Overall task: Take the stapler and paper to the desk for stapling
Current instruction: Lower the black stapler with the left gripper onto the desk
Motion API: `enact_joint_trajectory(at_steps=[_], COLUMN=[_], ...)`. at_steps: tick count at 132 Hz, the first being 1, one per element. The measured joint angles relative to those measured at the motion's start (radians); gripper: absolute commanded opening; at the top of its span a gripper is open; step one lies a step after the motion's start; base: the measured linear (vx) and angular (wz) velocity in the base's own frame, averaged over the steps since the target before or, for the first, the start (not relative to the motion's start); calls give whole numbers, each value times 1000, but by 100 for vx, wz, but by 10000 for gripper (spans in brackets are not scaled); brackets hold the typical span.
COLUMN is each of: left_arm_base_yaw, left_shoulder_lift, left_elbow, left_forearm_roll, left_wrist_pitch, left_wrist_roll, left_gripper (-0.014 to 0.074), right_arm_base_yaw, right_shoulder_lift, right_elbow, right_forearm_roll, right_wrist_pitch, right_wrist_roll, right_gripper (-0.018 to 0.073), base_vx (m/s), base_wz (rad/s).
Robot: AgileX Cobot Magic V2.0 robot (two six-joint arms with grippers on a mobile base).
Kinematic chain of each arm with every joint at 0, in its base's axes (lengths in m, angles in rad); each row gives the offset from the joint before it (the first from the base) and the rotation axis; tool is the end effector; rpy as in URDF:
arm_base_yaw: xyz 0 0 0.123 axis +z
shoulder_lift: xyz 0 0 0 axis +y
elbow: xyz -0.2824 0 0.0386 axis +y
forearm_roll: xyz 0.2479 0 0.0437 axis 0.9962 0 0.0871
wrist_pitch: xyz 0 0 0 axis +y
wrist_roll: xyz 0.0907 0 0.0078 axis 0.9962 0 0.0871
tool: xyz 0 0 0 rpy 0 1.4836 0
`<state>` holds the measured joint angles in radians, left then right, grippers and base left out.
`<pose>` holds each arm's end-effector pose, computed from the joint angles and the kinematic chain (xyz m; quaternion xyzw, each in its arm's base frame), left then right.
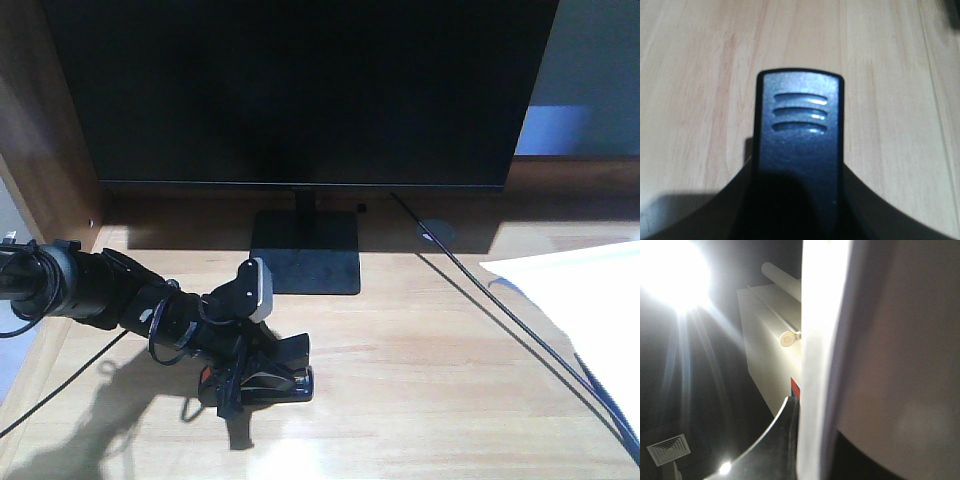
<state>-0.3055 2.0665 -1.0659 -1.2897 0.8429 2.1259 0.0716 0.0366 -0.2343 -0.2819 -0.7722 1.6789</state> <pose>0.3245 -0.1709 0.1086 0.5932 0.6890 -0.3099 0.2782 -0.0020 0.0175 0.3403 0.0975 0.2612 0.6887 0.6692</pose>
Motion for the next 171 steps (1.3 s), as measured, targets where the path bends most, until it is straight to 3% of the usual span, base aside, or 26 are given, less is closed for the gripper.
enact_joint_trajectory(at_steps=[31, 80, 102, 134, 171], left_arm_base_yaw=[0, 0, 0, 0, 5], left_shoulder_lift=[2, 2, 2, -3, -92], left_elbow=[-3, -3, -3, -3, -3], left_forearm_roll=[-2, -10, -12, -14, -13], left_wrist_pitch=[5, 24, 24, 24, 23], left_wrist_roll=[0, 0, -29, -56, -57], left_gripper=[126, 573, 706, 696, 546], right_arm_base_yaw=[0, 0, 0, 0, 0], right_shoulder_lift=[0, 0, 0, 0, 0], right_elbow=[0, 0, 0, 0, 0], right_forearm_roll=[0, 0, 0, 0, 0], right_wrist_pitch=[0, 0, 0, 0, 0], right_wrist_roll=[0, 0, 0, 0, 0], right_gripper=[-6, -6, -6, -6, -6], base_vx=[0, 0, 0, 0, 0], base_wz=[0, 0, 0, 0, 0])
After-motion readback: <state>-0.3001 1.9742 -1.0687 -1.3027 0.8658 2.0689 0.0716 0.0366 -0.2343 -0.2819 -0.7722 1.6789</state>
